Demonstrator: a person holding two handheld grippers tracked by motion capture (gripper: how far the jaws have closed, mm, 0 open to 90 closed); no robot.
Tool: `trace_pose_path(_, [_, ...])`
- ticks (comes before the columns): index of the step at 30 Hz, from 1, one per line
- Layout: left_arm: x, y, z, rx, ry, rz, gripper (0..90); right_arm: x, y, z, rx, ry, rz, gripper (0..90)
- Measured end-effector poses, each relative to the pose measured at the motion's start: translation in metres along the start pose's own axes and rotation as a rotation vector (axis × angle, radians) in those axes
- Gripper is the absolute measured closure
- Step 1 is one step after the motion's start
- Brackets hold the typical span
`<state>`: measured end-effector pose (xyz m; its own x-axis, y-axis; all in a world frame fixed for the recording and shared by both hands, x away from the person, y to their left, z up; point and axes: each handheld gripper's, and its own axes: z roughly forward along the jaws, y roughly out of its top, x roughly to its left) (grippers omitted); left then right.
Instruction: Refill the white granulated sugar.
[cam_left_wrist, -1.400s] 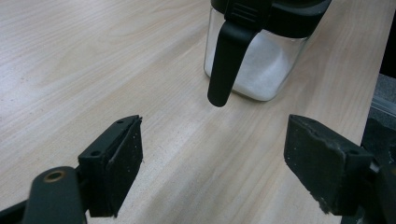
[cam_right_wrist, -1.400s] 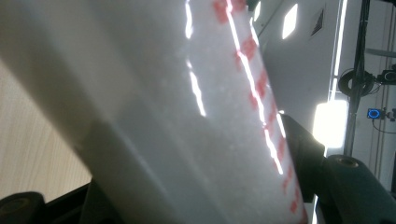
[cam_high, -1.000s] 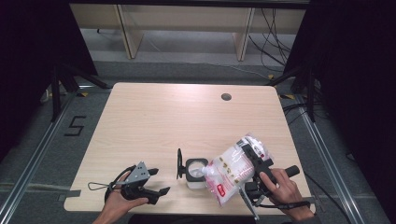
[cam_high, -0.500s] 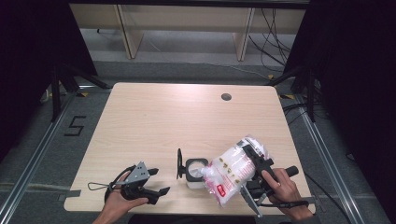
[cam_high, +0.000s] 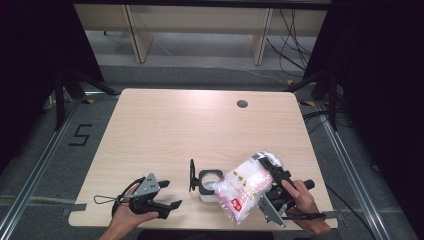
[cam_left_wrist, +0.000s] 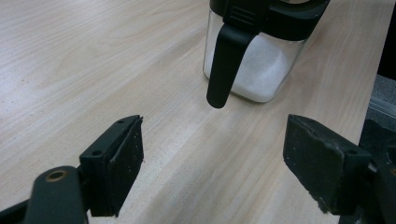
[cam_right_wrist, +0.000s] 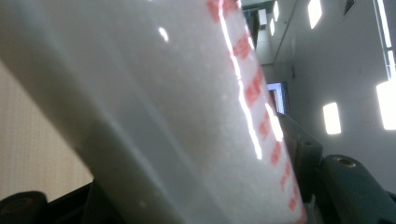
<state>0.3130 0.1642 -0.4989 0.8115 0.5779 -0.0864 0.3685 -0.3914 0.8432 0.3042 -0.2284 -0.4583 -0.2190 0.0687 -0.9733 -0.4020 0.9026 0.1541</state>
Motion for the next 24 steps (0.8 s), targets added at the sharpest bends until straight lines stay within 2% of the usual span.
trace_pose_path(2, [0.0, 0.0, 0.0, 0.0, -0.001, 0.002, 19.8, -0.003, 0.0, 0.0, -0.011, 0.0, -0.027, 45.1])
trace_pose_path(3, [0.0, 0.0, 0.0, 0.0, -0.001, 0.002, 19.7, -0.003, -0.001, 0.001, -0.013, 0.003, -0.023, 45.1])
trace_pose_path(4, [-0.001, 0.0, 0.001, -0.005, -0.001, -0.005, 19.8, 0.001, -0.002, 0.0, -0.004, 0.011, 0.043, 45.2])
trace_pose_path(5, [-0.001, 0.0, 0.001, -0.005, -0.001, -0.005, 19.8, 0.001, -0.002, 0.0, -0.004, 0.011, 0.043, 45.2])
trace_pose_path(6, [0.0, 0.0, 0.0, 0.001, -0.001, 0.004, 19.8, 0.003, -0.004, 0.0, 0.003, 0.015, 0.094, 45.2])
trace_pose_path(7, [0.0, 0.0, 0.0, 0.004, 0.0, 0.007, 19.8, -0.004, -0.004, 0.002, -0.032, 0.016, 0.014, 45.2])
trace_pose_path(8, [0.0, 0.0, 0.0, 0.004, 0.0, 0.007, 19.8, -0.004, -0.004, 0.002, -0.032, 0.016, 0.014, 45.2])
trace_pose_path(9, [0.0, 0.0, 0.0, 0.006, 0.001, 0.002, 19.8, -0.004, -0.006, 0.002, -0.036, 0.009, 0.031, 45.3])
trace_pose_path(11, [0.0, 0.0, -0.001, 0.011, 0.001, 0.009, 19.8, 0.003, -0.009, 0.002, -0.028, 0.024, 0.153, 45.5])
trace_pose_path(12, [0.0, 0.001, -0.001, 0.011, 0.001, 0.01, 19.8, 0.003, -0.009, 0.002, -0.027, 0.03, 0.15, 45.5])
trace_pose_path(13, [0.0, 0.001, -0.001, 0.012, 0.001, 0.01, 19.8, 0.0, -0.009, 0.002, -0.039, 0.024, 0.103, 45.6])
trace_pose_path(14, [0.0, 0.0, 0.0, 0.003, 0.0, 0.003, 19.8, -0.001, -0.01, 0.003, -0.048, 0.025, 0.091, 45.6])
trace_pose_path(15, [0.0, 0.0, 0.0, 0.002, 0.0, 0.001, 19.8, 0.001, -0.01, 0.003, -0.046, 0.032, 0.125, 45.7])
trace_pose_path(17, [0.0, 0.0, -0.001, 0.011, 0.001, 0.01, 19.8, 0.002, -0.009, 0.003, -0.057, 0.031, 0.112, 45.8])
trace_pose_path(18, [0.0, 0.0, -0.001, 0.01, 0.0, 0.009, 19.8, 0.006, -0.009, 0.003, -0.054, 0.039, 0.172, 45.8])
trace_pose_path(20, [0.001, 0.001, -0.001, 0.014, -0.002, 0.009, 19.8, 0.006, -0.008, 0.002, -0.046, 0.04, 0.168, 45.9])
trace_pose_path(21, [0.001, 0.0, -0.001, 0.011, -0.003, 0.011, 19.8, 0.003, -0.008, 0.003, -0.07, 0.041, 0.13, 45.9])
trace_pose_path(22, [0.001, 0.0, -0.001, 0.008, -0.002, 0.009, 19.8, 0.008, -0.008, 0.002, -0.055, 0.054, 0.202, 46.0])
trace_pose_path(23, [0.001, 0.0, -0.001, 0.008, -0.002, 0.01, 19.8, 0.006, -0.009, 0.003, -0.06, 0.057, 0.191, 46.0])
trace_pose_path(24, [0.0, 0.0, 0.0, 0.003, 0.0, 0.005, 19.8, 0.007, -0.009, 0.003, -0.065, 0.057, 0.21, 46.0])
